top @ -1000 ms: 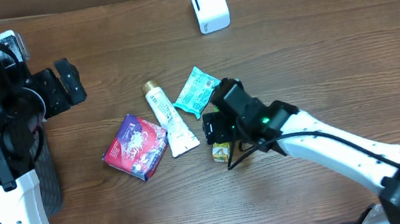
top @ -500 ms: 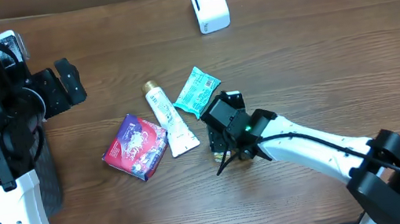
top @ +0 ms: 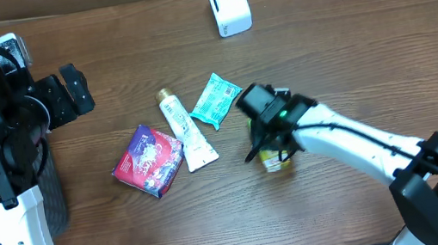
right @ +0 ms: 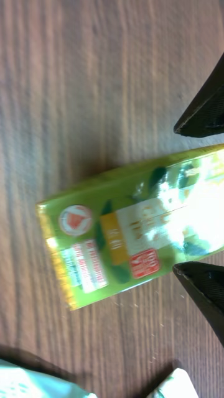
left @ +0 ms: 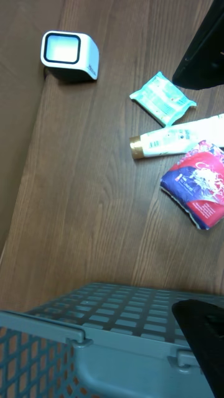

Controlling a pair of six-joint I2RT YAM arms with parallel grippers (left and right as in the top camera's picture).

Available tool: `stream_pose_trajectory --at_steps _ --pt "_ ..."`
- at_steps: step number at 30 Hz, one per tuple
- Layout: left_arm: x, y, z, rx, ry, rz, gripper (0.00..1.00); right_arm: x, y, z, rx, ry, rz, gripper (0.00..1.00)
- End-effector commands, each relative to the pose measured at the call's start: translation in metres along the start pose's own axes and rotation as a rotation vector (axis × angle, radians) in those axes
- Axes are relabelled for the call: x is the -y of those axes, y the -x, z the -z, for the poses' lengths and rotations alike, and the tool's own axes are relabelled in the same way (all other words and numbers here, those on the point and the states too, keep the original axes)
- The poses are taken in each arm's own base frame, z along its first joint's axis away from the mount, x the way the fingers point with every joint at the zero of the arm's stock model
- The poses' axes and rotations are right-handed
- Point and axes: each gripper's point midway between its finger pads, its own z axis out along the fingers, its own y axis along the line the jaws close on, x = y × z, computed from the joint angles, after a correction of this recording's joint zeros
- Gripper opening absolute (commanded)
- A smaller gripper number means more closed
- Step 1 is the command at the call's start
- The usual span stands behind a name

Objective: Scan the item barcode

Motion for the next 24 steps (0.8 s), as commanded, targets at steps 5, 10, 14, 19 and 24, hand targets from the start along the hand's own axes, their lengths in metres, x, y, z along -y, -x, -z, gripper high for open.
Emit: stream_pose_trajectory --at_steps 5,10,14,19,24 --pt "-0.002 0.004 0.003 0.014 0.01 0.004 1.0 -0.011 0.011 0.009 -0.071 0.2 0.253 0.72" --pt "-0.002 0.004 0.003 0.013 0.01 0.004 0.99 -0.016 0.01 0.012 -0.078 0.265 0.346 0.8" --pt "-0.002 0.004 0.003 0.014 0.01 0.004 1.0 -0.013 0.01 0.009 -0.087 0.266 0.368 0.81" --pt "-0.002 0.004 0.003 0.014 0.01 0.004 0.99 -0.005 0.018 0.005 -0.133 0.385 0.34 0.81" --pt "-0.002 0.004 0.003 0.014 0.01 0.004 1.0 0.012 0.025 -0.004 -0.141 0.403 0.352 0.81"
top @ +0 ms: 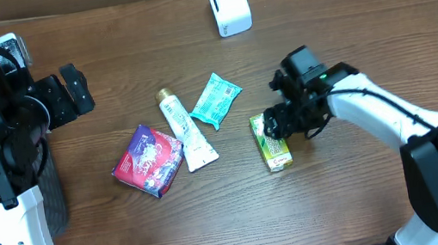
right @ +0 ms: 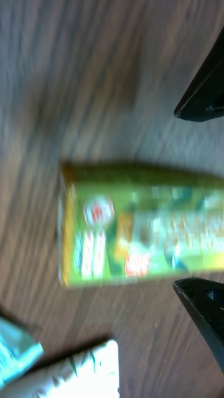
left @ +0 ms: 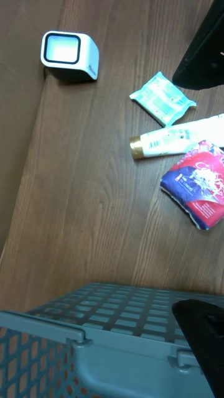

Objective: Scan the item barcode

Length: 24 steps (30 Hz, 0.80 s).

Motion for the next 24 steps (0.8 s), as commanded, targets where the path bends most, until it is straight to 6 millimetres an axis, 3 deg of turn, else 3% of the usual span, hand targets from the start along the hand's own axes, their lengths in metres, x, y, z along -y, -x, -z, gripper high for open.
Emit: stream_pose_trajectory --at_steps 1,6,10,19,24 --pt "-0.002 0.004 0.003 0.013 0.01 0.004 1.0 -0.002 0.006 -0.001 0.006 0.053 0.072 0.8" --pt "-0.002 0.004 0.003 0.013 0.01 0.004 1.0 0.001 -0.001 -0.016 0.015 0.076 0.08 0.75" --pt "-0.002 0.004 0.003 0.013 0.011 0.004 0.99 -0.011 -0.008 -0.024 0.022 0.174 0.09 0.73" --pt "-0.002 0.004 0.003 0.013 0.011 0.004 1.0 -0.014 -0.008 -0.026 0.031 0.197 0.096 0.58" --pt "-0.002 0.004 0.003 0.013 0.011 0.004 1.0 -0.011 -0.012 -0.032 0.034 0.198 0.087 0.56"
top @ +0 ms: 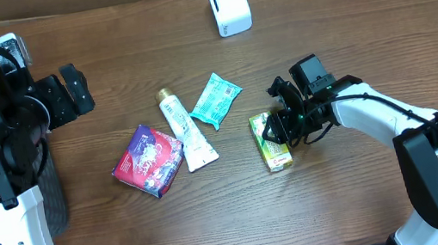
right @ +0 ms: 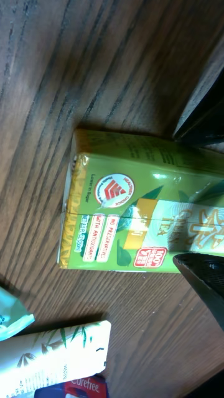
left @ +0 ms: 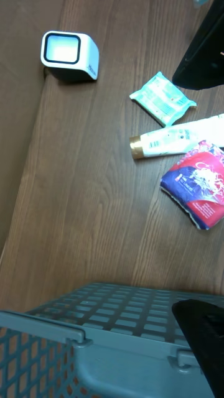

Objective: Scan the item barcode

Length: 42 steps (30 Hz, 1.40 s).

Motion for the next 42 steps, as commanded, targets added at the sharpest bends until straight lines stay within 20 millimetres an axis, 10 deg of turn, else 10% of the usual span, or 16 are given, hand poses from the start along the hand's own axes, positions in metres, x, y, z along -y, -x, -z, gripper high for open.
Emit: stream_pose_trajectory --at_steps 1,8,15,25,42 --pt "-0.002 0.004 0.003 0.013 0.01 0.004 1.0 0.0 -0.013 -0.008 -0.025 0.022 -0.013 0.56" --pt "-0.002 0.004 0.003 0.013 0.011 0.004 1.0 0.006 -0.023 -0.016 -0.022 0.022 -0.037 0.47" --pt "-0.002 0.004 0.003 0.013 0.01 0.004 1.0 0.007 -0.024 -0.017 -0.018 0.022 -0.065 0.04" --pt "-0.002 0.004 0.003 0.013 0.01 0.004 1.0 -0.024 -0.007 0.001 -0.037 0.156 -0.074 0.04" --pt "-0.002 0.004 0.003 0.013 0.01 0.004 1.0 -0.101 0.053 0.147 0.099 1.004 -0.093 0.04"
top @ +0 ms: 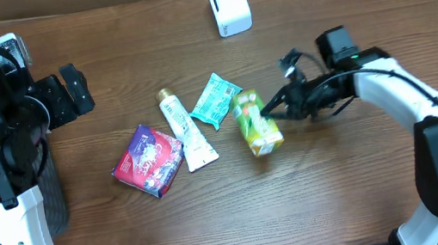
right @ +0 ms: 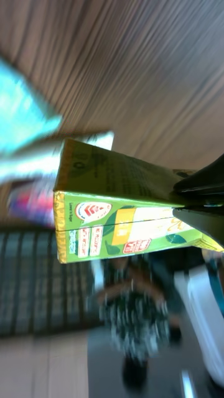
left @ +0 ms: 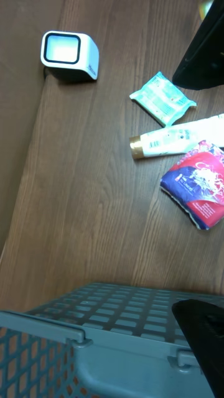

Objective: Scan the item barcode

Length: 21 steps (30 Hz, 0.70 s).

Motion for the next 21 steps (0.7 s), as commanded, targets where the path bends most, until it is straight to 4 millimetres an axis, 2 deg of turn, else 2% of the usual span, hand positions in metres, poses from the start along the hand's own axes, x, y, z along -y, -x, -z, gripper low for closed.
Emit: stream_pose_trajectory --at_steps 1,15,17,21 --pt "-0.002 0.004 0.003 0.014 0.01 0.004 0.99 -0.064 0.009 0.03 0.013 0.362 0.077 0.03" --pt "-0.002 0.004 0.003 0.014 0.01 0.004 1.0 -0.083 0.031 0.042 0.047 0.34 0.184 0.04" --pt "-0.002 0.004 0.003 0.013 0.01 0.004 1.0 -0.071 0.04 0.038 0.07 0.239 0.148 0.04" --pt "-0.002 0.004 0.003 0.014 0.01 0.004 1.0 -0.011 0.063 0.032 0.168 -0.155 0.075 0.03"
